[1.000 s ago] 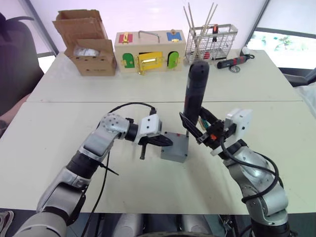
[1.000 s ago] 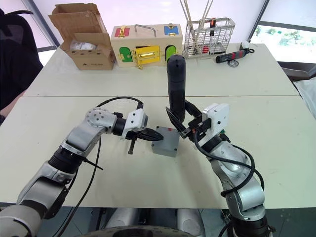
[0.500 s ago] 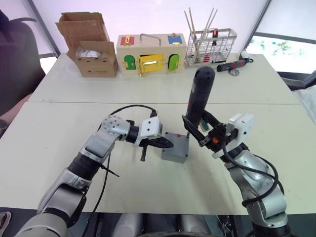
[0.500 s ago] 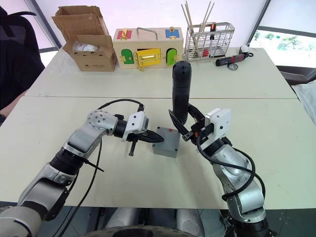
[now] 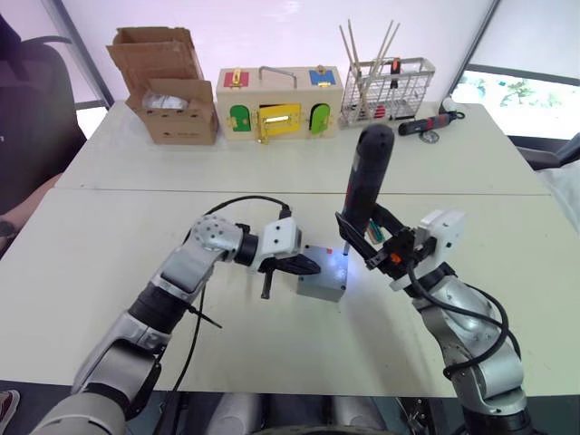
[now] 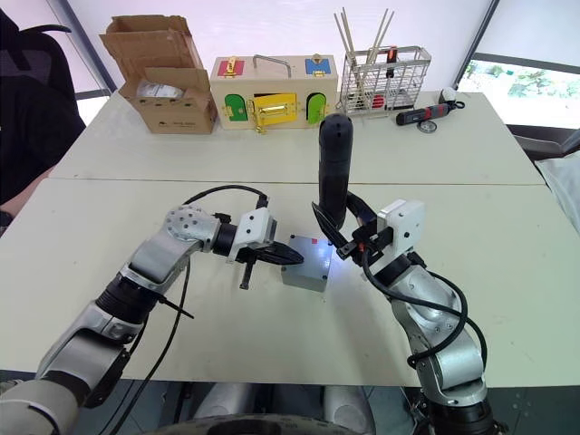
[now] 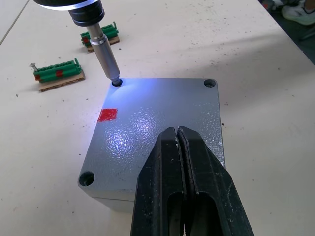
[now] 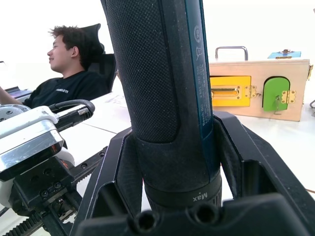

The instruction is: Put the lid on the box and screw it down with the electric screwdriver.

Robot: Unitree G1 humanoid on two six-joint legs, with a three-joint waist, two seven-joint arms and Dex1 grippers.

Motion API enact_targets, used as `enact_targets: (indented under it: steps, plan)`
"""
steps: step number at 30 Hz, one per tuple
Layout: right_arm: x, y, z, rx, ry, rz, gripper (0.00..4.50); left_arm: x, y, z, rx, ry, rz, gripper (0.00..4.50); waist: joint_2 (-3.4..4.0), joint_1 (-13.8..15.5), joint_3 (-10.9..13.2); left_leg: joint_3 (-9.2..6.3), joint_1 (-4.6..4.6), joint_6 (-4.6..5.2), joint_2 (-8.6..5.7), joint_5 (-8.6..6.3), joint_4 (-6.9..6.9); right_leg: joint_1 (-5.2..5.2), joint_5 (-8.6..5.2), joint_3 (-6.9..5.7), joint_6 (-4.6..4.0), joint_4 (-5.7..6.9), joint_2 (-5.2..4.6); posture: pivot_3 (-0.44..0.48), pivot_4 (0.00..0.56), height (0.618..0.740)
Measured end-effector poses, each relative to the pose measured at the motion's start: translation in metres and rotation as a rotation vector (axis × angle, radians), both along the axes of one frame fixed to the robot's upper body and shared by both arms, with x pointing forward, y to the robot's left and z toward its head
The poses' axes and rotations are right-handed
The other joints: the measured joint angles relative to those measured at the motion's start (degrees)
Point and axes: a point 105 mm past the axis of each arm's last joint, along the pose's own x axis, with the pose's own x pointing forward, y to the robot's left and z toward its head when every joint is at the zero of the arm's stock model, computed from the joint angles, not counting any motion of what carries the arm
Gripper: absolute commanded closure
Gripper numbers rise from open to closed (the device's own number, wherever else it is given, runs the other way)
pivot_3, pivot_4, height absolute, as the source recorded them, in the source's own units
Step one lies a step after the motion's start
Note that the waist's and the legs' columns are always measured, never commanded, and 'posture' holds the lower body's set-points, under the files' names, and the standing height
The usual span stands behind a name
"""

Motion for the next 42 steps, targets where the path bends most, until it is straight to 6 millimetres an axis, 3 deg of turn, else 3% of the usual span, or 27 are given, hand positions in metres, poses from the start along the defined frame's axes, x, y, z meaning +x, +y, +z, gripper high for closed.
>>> enact_targets:
  steps: [18,24,27,30,31,34,37,40,42]
  plan:
    - [0.001,-0.004,0.001,-0.018,-0.009,-0.017,2.61,0.001,-0.004,-0.001,-0.010,-0.001,-0.009,4.50,-0.01,1.10,-0.02,0.00,-0.03,0.00,-0.01,0.00,-0.07,-0.02,0.00,0.00,-0.01,-0.12,-0.12,0.000,0.150,0.740]
    - [0.007,-0.009,0.014,-0.004,0.023,-0.014,2.61,0.004,-0.005,0.000,-0.040,0.000,-0.001,4.50,0.04,1.16,0.03,-0.02,-0.20,0.00,-0.04,0.00,-0.06,-0.13,0.01,-0.02,-0.02,-0.13,-0.20,0.000,0.150,0.740]
    - [0.015,-0.017,0.039,-0.016,0.059,0.003,2.61,0.008,0.000,0.006,-0.091,0.072,0.043,4.50,0.52,1.06,0.66,0.02,-0.56,-0.01,-0.13,0.01,-0.01,-0.30,0.04,0.00,-0.05,-0.05,-0.31,0.000,0.150,0.740]
    - [0.021,-0.038,0.092,-0.040,-0.004,-0.023,2.61,0.010,0.010,0.019,-0.136,0.152,0.082,4.50,0.60,0.99,1.11,-0.02,-1.48,-0.12,-0.13,0.10,0.06,-1.29,0.07,-0.04,-0.02,0.18,-0.28,0.000,0.150,0.740]
    - [0.018,-0.042,0.111,-0.007,-0.019,-0.005,2.61,0.012,0.014,0.026,-0.156,0.167,0.093,4.50,0.56,0.96,1.16,-0.05,-1.64,-0.53,-0.05,0.33,0.07,-1.48,0.06,-0.10,-0.02,0.23,-0.21,0.000,0.150,0.740]
    - [0.012,-0.042,0.142,0.093,-0.005,0.090,2.61,0.014,0.010,0.062,-0.245,0.144,0.080,4.50,0.55,0.74,1.18,-0.06,-2.04,-0.60,0.02,0.37,-0.13,-1.92,0.06,-0.18,-0.02,0.16,-0.20,0.000,0.150,0.740]
    - [0.016,-0.049,0.155,0.168,0.075,0.116,2.61,0.009,0.004,0.092,-0.326,0.101,0.039,4.50,0.54,0.46,1.18,0.10,-2.21,-0.59,-0.07,0.37,-0.03,-2.02,0.06,-0.20,-0.02,0.10,-0.37,0.000,0.150,0.740]
    - [0.027,-0.067,0.156,0.209,0.175,0.053,2.61,0.009,0.004,0.095,-0.336,0.095,0.048,4.50,0.56,0.45,1.26,0.18,-2.24,-0.56,-0.10,0.37,0.23,-1.95,0.07,-0.19,-0.02,0.12,-0.41,0.000,0.150,0.740]
    - [0.033,-0.088,0.151,0.146,0.280,-0.038,2.61,0.008,0.004,0.095,-0.334,0.092,0.045,4.50,0.65,0.89,1.40,0.18,-2.31,-0.50,-0.10,0.33,0.53,-1.91,0.07,-0.20,-0.02,0.26,-0.40,0.000,0.150,0.740]
